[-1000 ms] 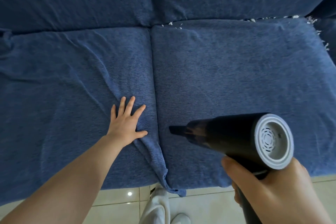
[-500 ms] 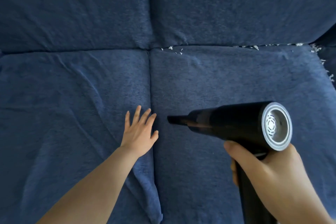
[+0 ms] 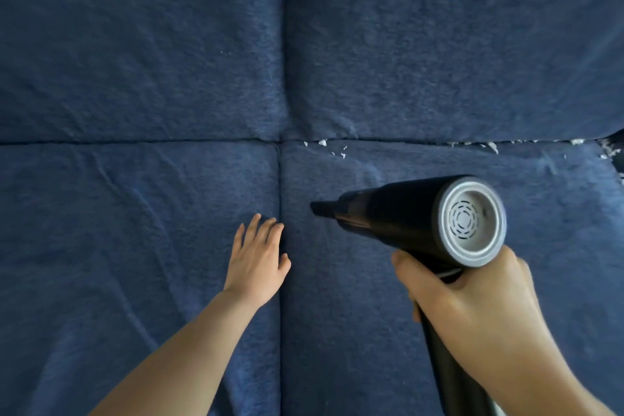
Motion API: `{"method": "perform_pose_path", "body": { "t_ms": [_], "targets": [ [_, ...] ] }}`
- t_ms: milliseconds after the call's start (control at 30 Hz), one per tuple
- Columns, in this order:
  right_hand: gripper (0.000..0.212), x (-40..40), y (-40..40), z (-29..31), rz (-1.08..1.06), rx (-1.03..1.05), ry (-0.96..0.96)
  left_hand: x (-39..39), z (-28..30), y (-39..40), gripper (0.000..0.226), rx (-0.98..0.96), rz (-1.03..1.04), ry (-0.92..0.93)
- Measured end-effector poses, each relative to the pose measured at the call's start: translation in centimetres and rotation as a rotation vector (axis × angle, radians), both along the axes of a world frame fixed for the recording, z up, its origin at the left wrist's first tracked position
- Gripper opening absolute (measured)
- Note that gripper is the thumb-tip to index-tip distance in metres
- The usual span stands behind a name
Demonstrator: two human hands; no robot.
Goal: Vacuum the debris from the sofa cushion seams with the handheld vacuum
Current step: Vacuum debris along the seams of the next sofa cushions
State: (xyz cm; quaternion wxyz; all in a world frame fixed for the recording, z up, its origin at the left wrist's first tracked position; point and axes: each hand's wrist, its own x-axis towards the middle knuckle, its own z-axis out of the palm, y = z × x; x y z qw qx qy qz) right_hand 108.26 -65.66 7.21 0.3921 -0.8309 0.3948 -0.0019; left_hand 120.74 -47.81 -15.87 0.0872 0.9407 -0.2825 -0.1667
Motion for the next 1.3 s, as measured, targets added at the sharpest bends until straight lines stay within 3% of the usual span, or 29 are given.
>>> {"method": "perform_pose_path", "body": {
  "t_ms": [233,433,567,1000,1133,1300],
  "targets": [
    [0.034,4.6,-3.4,-1.5,-0.022,-0.006,-0.118,2.6,0.2,-6.1,0.060,-0.101,0.006,0.040],
    [0.033,7.6,-5.7,-2.3,0.077,-0.040,-0.180,3.5,-0.3,-11.0,0.074,-0.099,0.144,0.116],
    [0.032,8.5,-6.3,-2.9,0.092,-0.010,-0.222,2.1,-1.6,-11.4,0.083,0.006,0.109,0.081],
    [0.034,6.6,-8.4,-2.4,0.024,0.031,-0.151,2.5,-2.4,-11.1,0.086,0.017,0.087,0.002],
    [0.033,7.0,-8.8,-2.1,0.120,-0.009,-0.162,4.9,-1.4,-13.4,0.088,-0.066,0.082,0.012],
    [0.033,7.5,-9.6,-1.3,0.157,-0.012,-0.149,4.2,-2.7,-13.0,0.089,0.004,0.042,0.016]
  ]
}}
